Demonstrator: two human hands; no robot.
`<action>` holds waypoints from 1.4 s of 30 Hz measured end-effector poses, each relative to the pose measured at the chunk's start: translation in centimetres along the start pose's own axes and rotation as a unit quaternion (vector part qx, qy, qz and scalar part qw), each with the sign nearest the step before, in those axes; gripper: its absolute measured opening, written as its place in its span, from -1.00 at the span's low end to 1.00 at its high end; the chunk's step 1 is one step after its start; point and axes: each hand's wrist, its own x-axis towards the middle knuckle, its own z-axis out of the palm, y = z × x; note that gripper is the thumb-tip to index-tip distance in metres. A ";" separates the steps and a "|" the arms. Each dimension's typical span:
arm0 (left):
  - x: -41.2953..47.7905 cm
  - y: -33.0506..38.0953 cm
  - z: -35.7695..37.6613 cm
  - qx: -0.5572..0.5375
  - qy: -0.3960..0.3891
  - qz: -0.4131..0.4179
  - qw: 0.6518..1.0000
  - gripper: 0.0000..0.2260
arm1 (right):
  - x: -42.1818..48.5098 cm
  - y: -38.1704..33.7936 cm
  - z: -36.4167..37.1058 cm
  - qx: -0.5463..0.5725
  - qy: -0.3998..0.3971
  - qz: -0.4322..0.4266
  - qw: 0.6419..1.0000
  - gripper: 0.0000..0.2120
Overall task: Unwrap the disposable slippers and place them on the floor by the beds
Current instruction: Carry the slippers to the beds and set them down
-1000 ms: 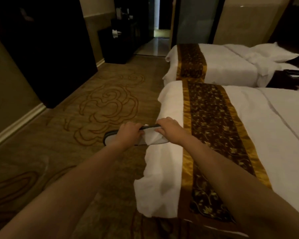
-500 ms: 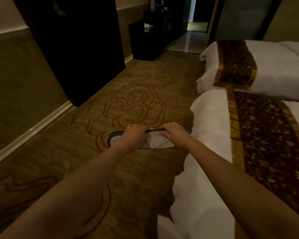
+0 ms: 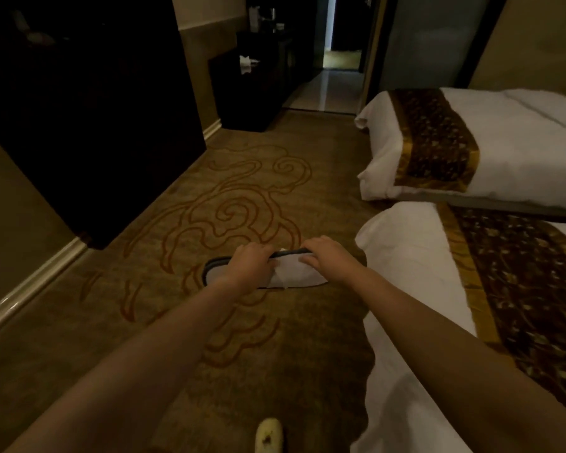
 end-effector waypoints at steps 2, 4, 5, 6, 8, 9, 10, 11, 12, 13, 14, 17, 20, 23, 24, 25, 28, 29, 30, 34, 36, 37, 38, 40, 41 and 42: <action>5.2 -1.8 -1.0 0.004 -0.016 0.011 1.000 -0.72 | 4.5 1.8 -1.0 0.006 0.008 0.016 1.000 -0.75; 10.3 -3.0 -1.9 0.010 -0.028 0.030 0.999 -0.75 | 8.4 3.9 -2.0 0.005 0.027 0.029 0.999 -0.78; 12.7 -3.3 -2.3 0.013 -0.029 0.041 0.999 -0.75 | 10.1 4.9 -2.5 0.003 0.036 0.037 0.999 -0.79; 14.8 -3.5 -2.5 0.013 -0.028 0.053 0.998 -0.75 | 11.6 6.0 -3.0 0.005 0.040 0.046 0.998 -0.80; 19.0 -3.6 -2.5 0.011 -0.028 0.071 0.997 -0.74 | 14.3 8.3 -3.8 0.014 0.040 0.064 0.997 -0.80; 21.2 -3.7 -2.2 0.012 -0.031 0.075 0.997 -0.75 | 15.6 9.4 -4.2 0.014 0.038 0.072 0.997 -0.80; 23.3 -3.8 -2.0 0.010 -0.035 0.079 0.996 -0.75 | 16.9 10.7 -4.7 0.018 0.039 0.077 0.996 -0.80; 25.5 -3.8 -1.7 0.006 -0.034 0.085 0.996 -0.74 | 18.2 12.0 -5.0 0.023 0.045 0.081 0.995 -0.80; 27.8 -3.7 -1.4 0.005 -0.032 0.093 0.995 -0.73 | 19.6 13.5 -5.4 0.025 0.049 0.087 0.995 -0.80; 29.5 -3.7 -1.3 0.008 -0.032 0.099 0.995 -0.73 | 20.5 14.5 -5.6 0.025 0.049 0.092 0.994 -0.80; 31.6 -3.5 -1.0 0.011 -0.032 0.105 0.994 -0.74 | 21.8 16.0 -5.9 0.024 0.044 0.101 0.994 -0.80; 40.1 -2.8 -0.1 0.009 -0.022 0.120 0.993 -0.77 | 27.1 22.0 -7.5 0.017 0.050 0.113 0.992 -0.79; 48.0 -1.9 -0.2 -0.001 -0.025 0.129 0.991 -0.78 | 32.0 27.4 -9.8 0.024 0.049 0.121 0.991 -0.78; 55.4 -0.7 -1.0 0.011 -0.032 0.131 0.991 -0.79 | 36.5 32.3 -12.4 0.032 0.047 0.134 0.989 -0.78; 57.5 -0.4 -1.3 0.015 -0.028 0.133 0.991 -0.79 | 37.9 33.7 -13.3 0.033 0.049 0.133 0.989 -0.78; 59.5 -0.1 -1.5 0.014 -0.025 0.135 0.990 -0.78 | 39.2 34.9 -14.2 0.033 0.050 0.131 0.990 -0.77; 65.3 1.0 -1.7 0.002 -0.038 0.140 0.989 -0.77 | 42.2 38.8 -16.2 0.023 0.046 0.140 0.989 -0.77; 67.4 1.5 -1.7 0.001 -0.047 0.143 0.989 -0.77 | 43.1 40.3 -16.8 0.024 0.043 0.148 0.988 -0.77; 69.4 2.1 -1.5 0.003 -0.053 0.148 0.988 -0.77 | 44.0 41.8 -17.3 0.031 0.043 0.157 0.986 -0.78; 77.9 4.5 -0.2 -0.001 -0.062 0.183 0.981 -0.77 | 47.3 48.2 -19.1 0.060 0.058 0.187 0.979 -0.79; 82.6 5.7 0.5 -0.003 -0.066 0.202 0.977 -0.76 | 49.2 51.6 -20.0 0.063 0.067 0.208 0.974 -0.80; 85.1 6.4 0.9 0.001 -0.067 0.214 0.975 -0.77 | 50.2 53.5 -20.6 0.065 0.069 0.220 0.971 -0.80; 87.7 7.1 1.3 0.005 -0.068 0.226 0.972 -0.77 | 51.2 55.4 -21.1 0.063 0.069 0.231 0.968 -0.80; 93.0 8.8 1.6 0.011 -0.076 0.248 0.966 -0.78 | 53.3 59.2 -22.6 0.058 0.077 0.252 0.963 -0.80; 95.5 9.7 1.7 0.011 -0.086 0.259 0.962 -0.78 | 54.2 61.1 -23.3 0.060 0.084 0.264 0.959 -0.80; 98.0 10.6 1.8 0.009 -0.093 0.267 0.959 -0.77 | 55.0 62.9 -23.9 0.062 0.088 0.277 0.955 -0.80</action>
